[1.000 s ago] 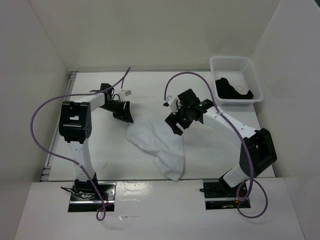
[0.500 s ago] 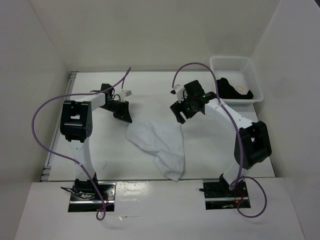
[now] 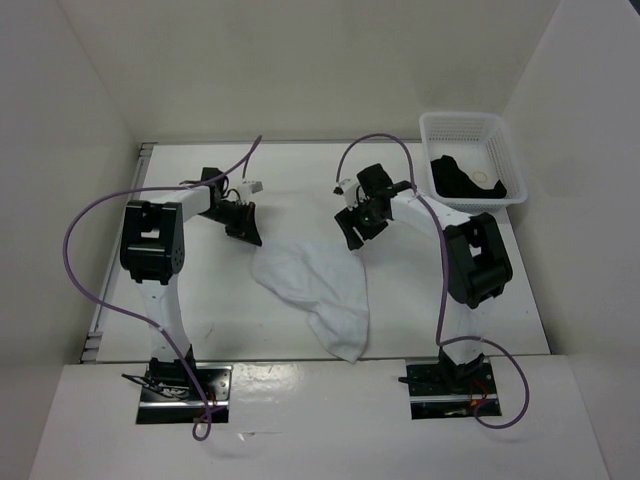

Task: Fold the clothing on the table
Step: Flatten the skirt out

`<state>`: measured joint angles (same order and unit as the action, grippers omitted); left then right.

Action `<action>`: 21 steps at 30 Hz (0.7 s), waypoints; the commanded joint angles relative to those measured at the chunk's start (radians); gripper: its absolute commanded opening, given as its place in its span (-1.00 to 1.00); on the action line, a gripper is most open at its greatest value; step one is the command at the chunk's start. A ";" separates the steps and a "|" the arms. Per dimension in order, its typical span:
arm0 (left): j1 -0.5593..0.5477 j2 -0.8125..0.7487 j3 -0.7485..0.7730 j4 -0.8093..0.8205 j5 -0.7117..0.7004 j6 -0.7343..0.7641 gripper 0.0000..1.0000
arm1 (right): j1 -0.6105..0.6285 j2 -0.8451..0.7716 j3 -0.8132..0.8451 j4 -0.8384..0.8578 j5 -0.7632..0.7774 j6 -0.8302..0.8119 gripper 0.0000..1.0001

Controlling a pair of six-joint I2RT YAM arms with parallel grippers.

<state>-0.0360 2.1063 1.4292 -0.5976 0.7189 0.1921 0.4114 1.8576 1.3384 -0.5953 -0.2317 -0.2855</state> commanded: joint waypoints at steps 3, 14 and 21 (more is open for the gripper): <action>0.019 0.017 0.000 0.001 0.004 0.043 -1.00 | -0.022 0.058 0.070 0.008 -0.076 0.011 0.38; 0.039 -0.022 -0.064 0.010 -0.015 0.001 -1.00 | -0.049 0.100 0.099 -0.041 -0.155 0.078 0.26; 0.048 -0.040 -0.095 0.010 -0.024 -0.010 -1.00 | -0.049 0.138 0.108 -0.075 -0.225 0.118 0.21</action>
<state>0.0055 2.0838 1.3724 -0.5804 0.7418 0.1699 0.3679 1.9747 1.4136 -0.6338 -0.4072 -0.2008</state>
